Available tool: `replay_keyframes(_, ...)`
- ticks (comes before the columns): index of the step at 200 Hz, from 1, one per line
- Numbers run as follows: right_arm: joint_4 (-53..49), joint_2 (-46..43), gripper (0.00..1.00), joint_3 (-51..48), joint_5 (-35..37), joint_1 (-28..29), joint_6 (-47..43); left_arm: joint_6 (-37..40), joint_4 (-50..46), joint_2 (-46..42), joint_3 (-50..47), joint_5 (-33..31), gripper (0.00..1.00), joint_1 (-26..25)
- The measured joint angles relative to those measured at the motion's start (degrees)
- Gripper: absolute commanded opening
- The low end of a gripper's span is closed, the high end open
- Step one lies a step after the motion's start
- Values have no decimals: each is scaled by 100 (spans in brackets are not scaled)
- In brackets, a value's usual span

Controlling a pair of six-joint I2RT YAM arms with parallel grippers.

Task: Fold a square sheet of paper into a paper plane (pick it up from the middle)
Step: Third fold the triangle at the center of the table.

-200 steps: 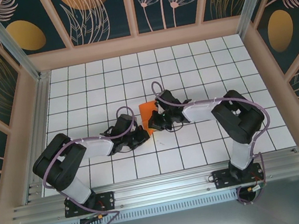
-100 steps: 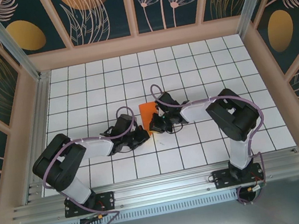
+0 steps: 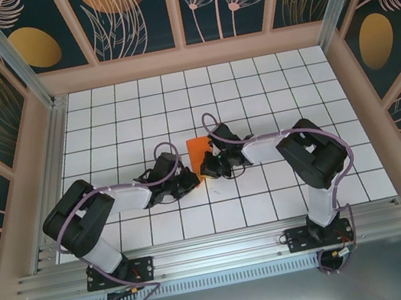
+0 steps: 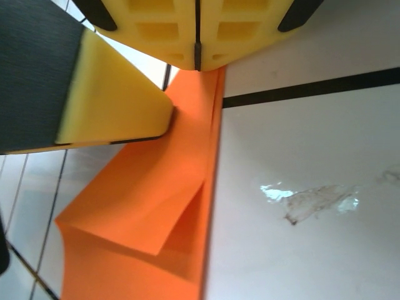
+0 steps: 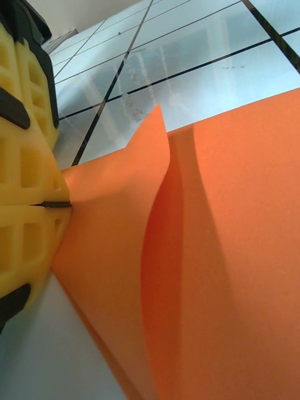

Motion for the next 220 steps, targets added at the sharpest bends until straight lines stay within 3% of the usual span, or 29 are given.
replay_keyframes(113, 7, 11, 3, 0, -68, -98, -236, 278, -396, 33, 197, -57, 6, -9)
replay_keyframes(220, 7, 129, 3, 83, -365, -828, -1209, 654, -892, 61, 461, -216, 5, -33)
